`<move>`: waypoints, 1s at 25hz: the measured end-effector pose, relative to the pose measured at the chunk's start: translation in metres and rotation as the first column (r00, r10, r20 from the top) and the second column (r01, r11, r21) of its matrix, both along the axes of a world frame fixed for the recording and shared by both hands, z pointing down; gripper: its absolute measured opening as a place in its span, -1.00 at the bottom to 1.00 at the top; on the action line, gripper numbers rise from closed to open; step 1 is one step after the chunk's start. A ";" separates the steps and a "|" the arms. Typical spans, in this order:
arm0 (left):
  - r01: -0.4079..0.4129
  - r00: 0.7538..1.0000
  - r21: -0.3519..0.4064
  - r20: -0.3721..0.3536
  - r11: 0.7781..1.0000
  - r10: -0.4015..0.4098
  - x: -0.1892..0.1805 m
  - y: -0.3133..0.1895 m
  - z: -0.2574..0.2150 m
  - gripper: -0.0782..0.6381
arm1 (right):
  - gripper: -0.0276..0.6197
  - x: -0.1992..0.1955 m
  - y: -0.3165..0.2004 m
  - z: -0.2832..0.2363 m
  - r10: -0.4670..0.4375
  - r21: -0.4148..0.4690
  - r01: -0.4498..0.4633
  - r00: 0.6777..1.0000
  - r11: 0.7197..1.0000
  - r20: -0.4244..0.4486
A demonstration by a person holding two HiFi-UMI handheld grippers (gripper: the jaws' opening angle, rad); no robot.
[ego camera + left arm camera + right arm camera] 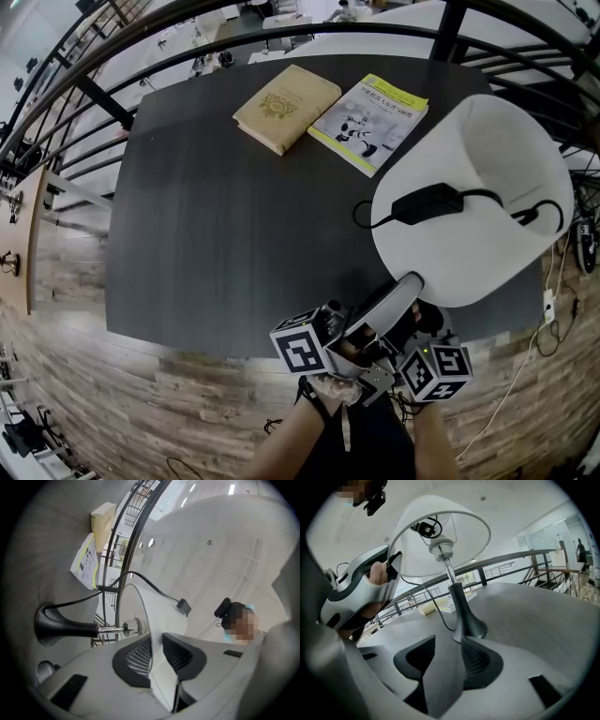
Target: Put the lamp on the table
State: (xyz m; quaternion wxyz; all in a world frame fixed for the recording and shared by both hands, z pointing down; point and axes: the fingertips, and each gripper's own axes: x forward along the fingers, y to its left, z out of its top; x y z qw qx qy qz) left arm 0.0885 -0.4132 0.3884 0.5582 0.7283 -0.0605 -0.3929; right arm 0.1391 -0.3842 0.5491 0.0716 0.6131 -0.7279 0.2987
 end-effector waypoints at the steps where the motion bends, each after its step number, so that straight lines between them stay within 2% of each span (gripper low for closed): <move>1: 0.000 1.000 0.001 0.004 1.000 0.000 -0.001 0.001 0.001 -0.47 | -0.30 -0.001 0.000 0.001 0.000 0.001 0.000 1.000 1.000 -0.004; 16: 0.008 0.998 -0.004 0.061 1.000 -0.008 0.001 0.002 0.000 -0.42 | -0.30 -0.007 0.004 0.005 -0.011 -0.012 0.011 0.999 1.000 -0.030; 22: 0.007 0.998 -0.010 0.059 1.000 -0.006 -0.002 0.003 0.001 -0.42 | -0.30 -0.011 0.003 0.007 -0.025 -0.020 0.025 1.000 0.999 -0.014; 25: 0.004 0.998 -0.002 0.058 1.000 -0.003 -0.005 0.004 -0.001 -0.33 | -0.30 -0.012 0.001 0.008 -0.030 -0.021 0.030 0.999 0.999 -0.012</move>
